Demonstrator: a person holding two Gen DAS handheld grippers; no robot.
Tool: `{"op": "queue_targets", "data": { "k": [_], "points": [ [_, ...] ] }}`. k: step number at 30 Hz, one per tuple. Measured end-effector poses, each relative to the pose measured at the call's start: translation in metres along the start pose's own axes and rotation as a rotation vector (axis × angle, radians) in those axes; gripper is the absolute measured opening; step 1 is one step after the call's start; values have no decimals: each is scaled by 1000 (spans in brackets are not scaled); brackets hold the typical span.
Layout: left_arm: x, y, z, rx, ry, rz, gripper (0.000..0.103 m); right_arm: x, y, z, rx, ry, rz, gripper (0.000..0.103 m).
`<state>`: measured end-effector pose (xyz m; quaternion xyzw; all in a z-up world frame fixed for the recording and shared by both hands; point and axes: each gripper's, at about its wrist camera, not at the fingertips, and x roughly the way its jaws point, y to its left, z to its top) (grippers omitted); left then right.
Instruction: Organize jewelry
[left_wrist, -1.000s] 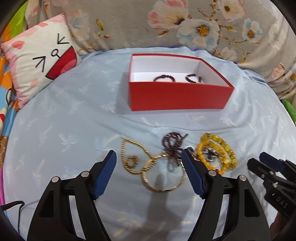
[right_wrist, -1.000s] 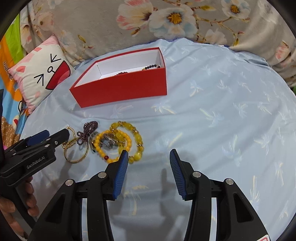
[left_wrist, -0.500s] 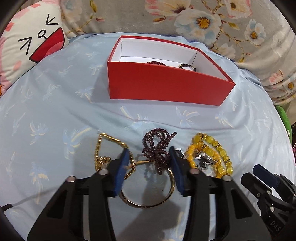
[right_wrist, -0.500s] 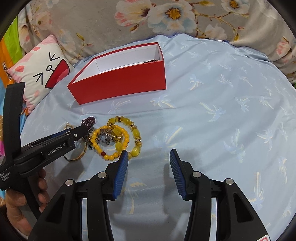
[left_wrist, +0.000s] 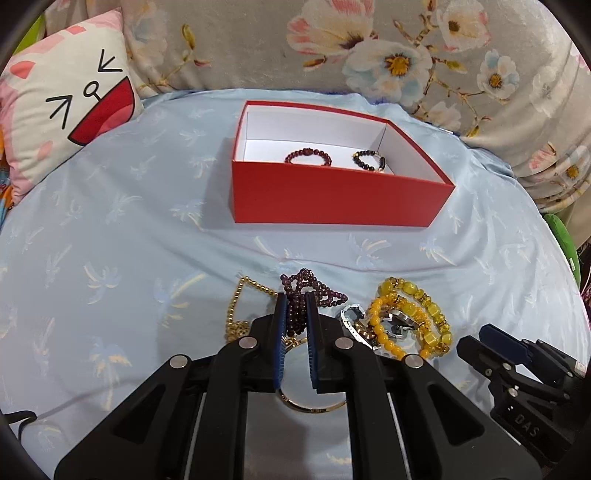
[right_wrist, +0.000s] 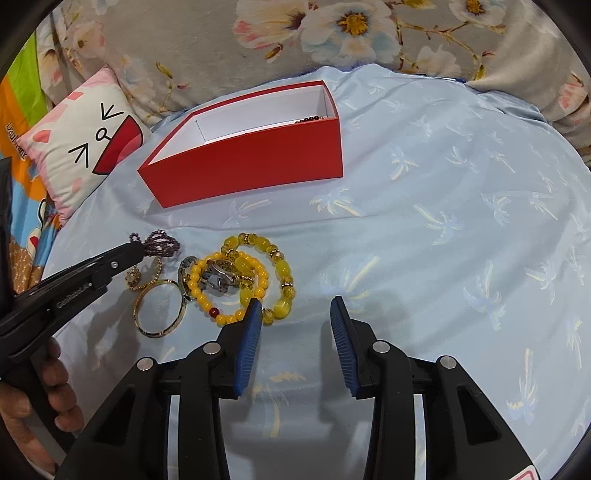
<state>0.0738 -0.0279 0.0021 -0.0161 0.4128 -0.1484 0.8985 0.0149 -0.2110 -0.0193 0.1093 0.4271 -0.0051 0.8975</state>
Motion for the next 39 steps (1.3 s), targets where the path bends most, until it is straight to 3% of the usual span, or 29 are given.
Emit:
{"op": "queue_targets", "data": {
  "k": [11, 21, 29, 39],
  "points": [
    [-8, 7, 0, -16, -5, 11, 10, 19, 3, 14, 10, 14, 4, 20],
    [-7, 9, -1, -25, 5, 13, 10, 33, 12, 10, -60, 16, -68, 10],
    [-9, 11, -2, -31, 4, 9, 10, 26, 4, 12, -10, 20, -23, 9],
    [-21, 11, 4, -30, -25, -5, 10, -13, 6, 34, 14, -70, 21, 9]
  ]
}}
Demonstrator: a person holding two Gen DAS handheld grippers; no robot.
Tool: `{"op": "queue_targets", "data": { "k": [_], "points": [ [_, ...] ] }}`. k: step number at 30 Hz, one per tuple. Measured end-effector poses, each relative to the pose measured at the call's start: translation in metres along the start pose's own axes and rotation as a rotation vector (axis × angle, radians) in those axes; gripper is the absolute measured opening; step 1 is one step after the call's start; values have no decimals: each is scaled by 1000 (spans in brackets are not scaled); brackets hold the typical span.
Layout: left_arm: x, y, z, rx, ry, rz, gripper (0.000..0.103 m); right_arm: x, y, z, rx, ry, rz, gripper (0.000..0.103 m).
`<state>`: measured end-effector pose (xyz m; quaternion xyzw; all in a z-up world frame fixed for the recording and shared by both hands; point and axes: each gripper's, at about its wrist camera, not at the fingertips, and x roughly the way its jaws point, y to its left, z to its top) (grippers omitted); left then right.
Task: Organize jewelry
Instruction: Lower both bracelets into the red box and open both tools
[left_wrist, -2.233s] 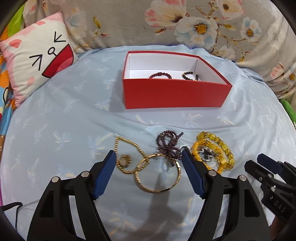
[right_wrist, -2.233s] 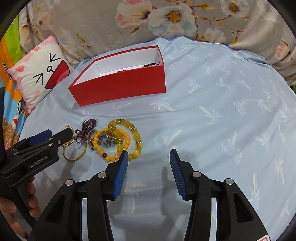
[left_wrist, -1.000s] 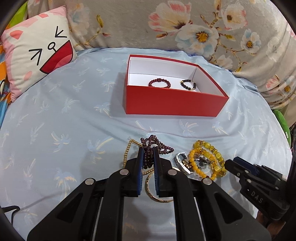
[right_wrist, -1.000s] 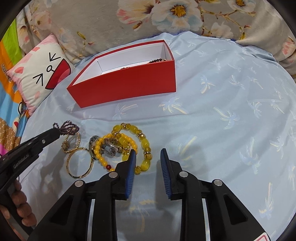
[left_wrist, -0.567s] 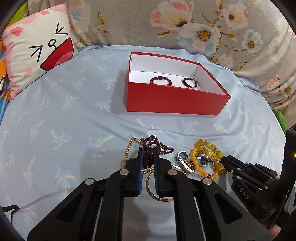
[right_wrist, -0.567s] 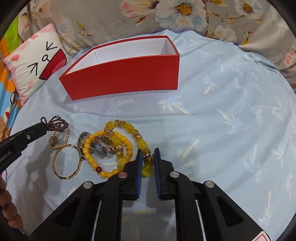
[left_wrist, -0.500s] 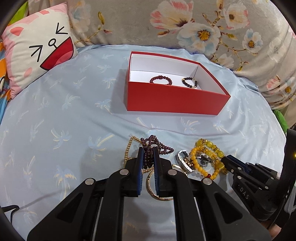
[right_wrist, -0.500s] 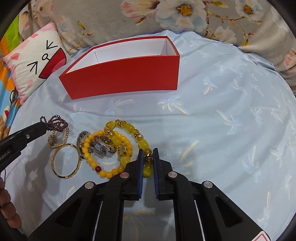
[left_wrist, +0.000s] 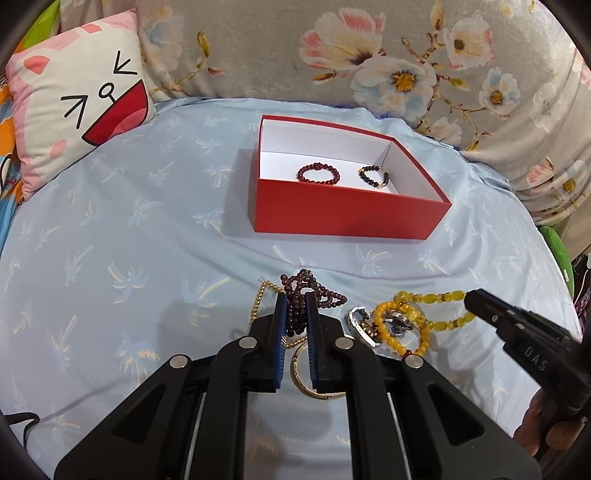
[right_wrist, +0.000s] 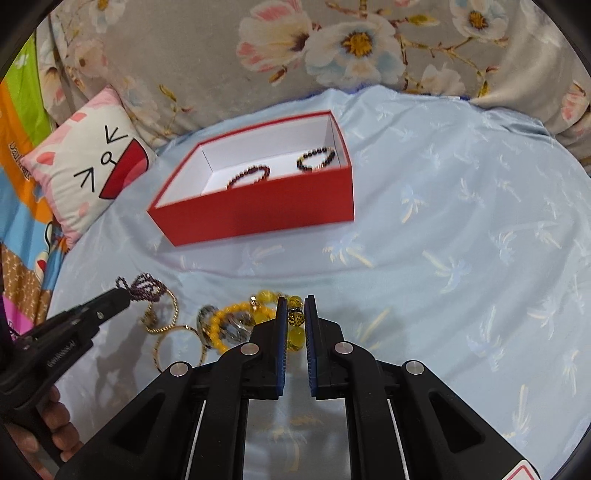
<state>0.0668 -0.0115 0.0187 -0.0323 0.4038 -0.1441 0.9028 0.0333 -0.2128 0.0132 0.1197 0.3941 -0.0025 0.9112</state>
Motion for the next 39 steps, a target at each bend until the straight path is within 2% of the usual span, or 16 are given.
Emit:
{"op": "queue_targets", "data": {
  "k": [11, 17, 23, 29, 39],
  "points": [
    [-14, -6, 29, 24, -53, -2, 10, -29, -8, 42, 17, -103, 4, 9],
    [-14, -14, 65, 70, -99, 9, 10, -37, -6, 81, 5, -166, 13, 9],
    [-4, -20, 102, 93, -134, 16, 10, -26, 4, 127, -15, -194, 30, 9],
    [24, -19, 129, 91, -119, 25, 10, 2, 19, 154, -44, -186, 30, 9],
    [72, -20, 140, 87, -62, 19, 10, 72, 13, 167, 10, -59, 69, 9]
  ]
}}
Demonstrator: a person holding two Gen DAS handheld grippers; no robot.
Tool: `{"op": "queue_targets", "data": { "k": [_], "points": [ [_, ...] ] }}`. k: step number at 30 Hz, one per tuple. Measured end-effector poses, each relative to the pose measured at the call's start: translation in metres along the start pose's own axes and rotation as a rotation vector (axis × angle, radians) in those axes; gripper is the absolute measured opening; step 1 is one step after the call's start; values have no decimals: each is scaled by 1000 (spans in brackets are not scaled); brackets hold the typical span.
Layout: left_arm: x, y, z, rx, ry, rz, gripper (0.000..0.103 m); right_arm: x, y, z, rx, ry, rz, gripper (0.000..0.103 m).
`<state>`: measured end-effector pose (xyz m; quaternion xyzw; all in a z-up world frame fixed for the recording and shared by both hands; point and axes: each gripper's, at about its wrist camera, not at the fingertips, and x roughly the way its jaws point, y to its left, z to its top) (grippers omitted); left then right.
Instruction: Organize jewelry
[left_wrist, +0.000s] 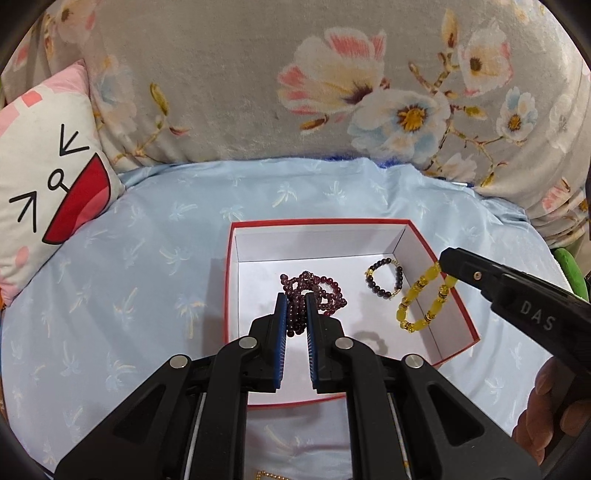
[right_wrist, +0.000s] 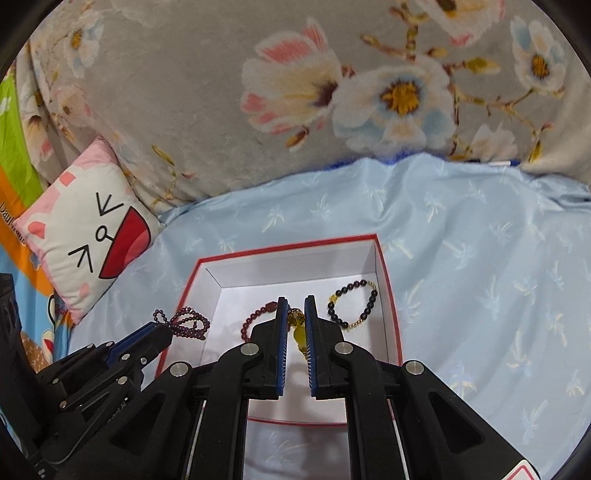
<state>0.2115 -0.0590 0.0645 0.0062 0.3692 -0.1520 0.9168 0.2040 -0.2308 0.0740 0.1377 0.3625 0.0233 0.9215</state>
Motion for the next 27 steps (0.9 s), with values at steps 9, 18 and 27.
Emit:
{"op": "queue_targets", "data": {
  "k": [9, 18, 27],
  "points": [
    [28, 2, -2, 0, 43, 20, 10, 37, -14, -6, -5, 69, -75, 9],
    [34, 4, -6, 0, 34, 48, 31, 22, -15, -11, -45, 11, -144, 20],
    [8, 9, -12, -14, -4, 60, 40, -22, -11, -34, -55, -48, -120, 29]
  ]
}}
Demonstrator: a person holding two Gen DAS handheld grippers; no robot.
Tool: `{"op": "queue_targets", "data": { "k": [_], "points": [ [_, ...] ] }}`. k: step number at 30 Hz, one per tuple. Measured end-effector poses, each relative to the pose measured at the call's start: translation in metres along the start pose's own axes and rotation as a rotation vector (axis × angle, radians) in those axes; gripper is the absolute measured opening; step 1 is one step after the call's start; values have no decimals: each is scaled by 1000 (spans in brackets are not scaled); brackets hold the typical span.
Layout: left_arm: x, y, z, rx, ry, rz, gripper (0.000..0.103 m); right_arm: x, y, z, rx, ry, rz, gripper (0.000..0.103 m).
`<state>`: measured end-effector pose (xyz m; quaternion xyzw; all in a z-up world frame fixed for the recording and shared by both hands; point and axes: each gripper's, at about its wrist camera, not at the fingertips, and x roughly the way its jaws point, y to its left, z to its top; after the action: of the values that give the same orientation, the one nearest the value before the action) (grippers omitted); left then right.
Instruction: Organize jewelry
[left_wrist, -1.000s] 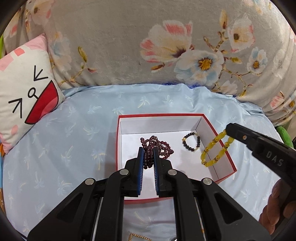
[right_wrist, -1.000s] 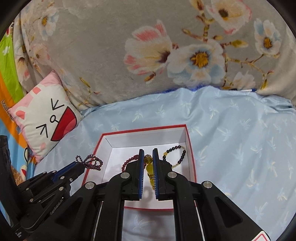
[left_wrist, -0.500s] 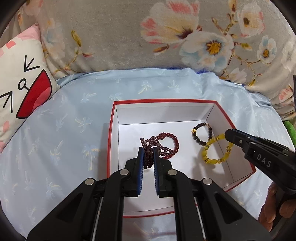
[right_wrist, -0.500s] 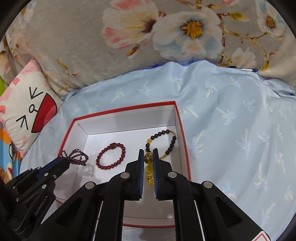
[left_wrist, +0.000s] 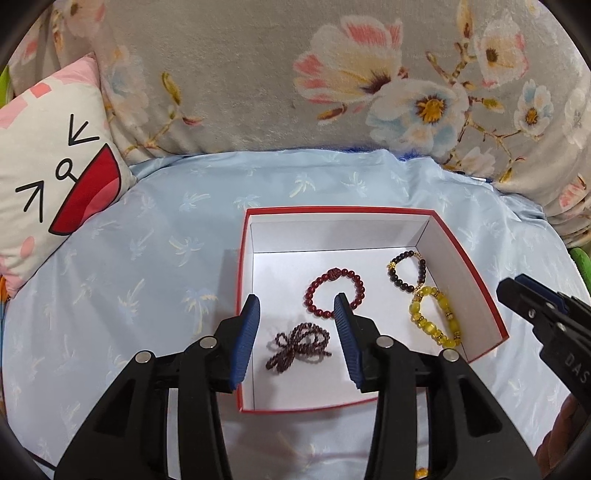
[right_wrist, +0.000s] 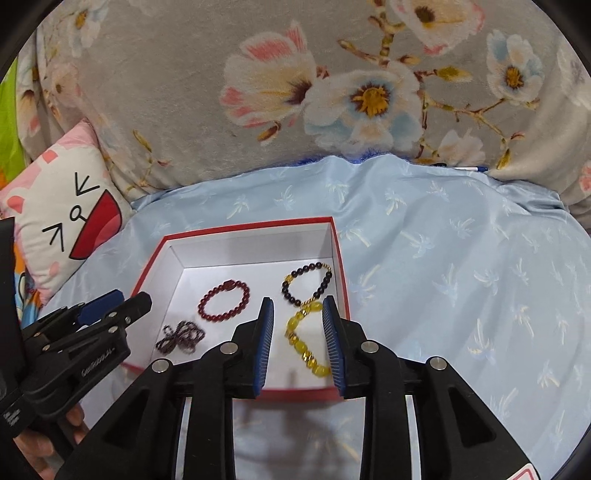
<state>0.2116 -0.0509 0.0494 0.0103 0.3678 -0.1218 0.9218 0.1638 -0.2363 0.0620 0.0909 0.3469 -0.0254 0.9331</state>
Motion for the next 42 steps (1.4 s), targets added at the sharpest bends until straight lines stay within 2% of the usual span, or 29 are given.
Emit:
{"op": "queue_targets", "data": {
  "k": [9, 15, 24, 32, 42],
  "points": [
    [-36, 15, -33, -29, 6, 0, 40, -35, 5, -44, -15, 4, 20, 30],
    [-58, 17, -72, -6, 28, 20, 40, -50, 11, -85, -25, 45, 32, 30],
    [-75, 10, -125, 10, 82, -2, 40, -60, 10, -133, -12, 114, 39, 30],
    [-76, 3, -153, 10, 130, -8, 40, -57, 10, -151, -5, 151, 37, 30],
    [-66, 2, -166, 7, 172, -7, 40, -40, 21, -159, -29, 187, 35, 30]
  ]
}}
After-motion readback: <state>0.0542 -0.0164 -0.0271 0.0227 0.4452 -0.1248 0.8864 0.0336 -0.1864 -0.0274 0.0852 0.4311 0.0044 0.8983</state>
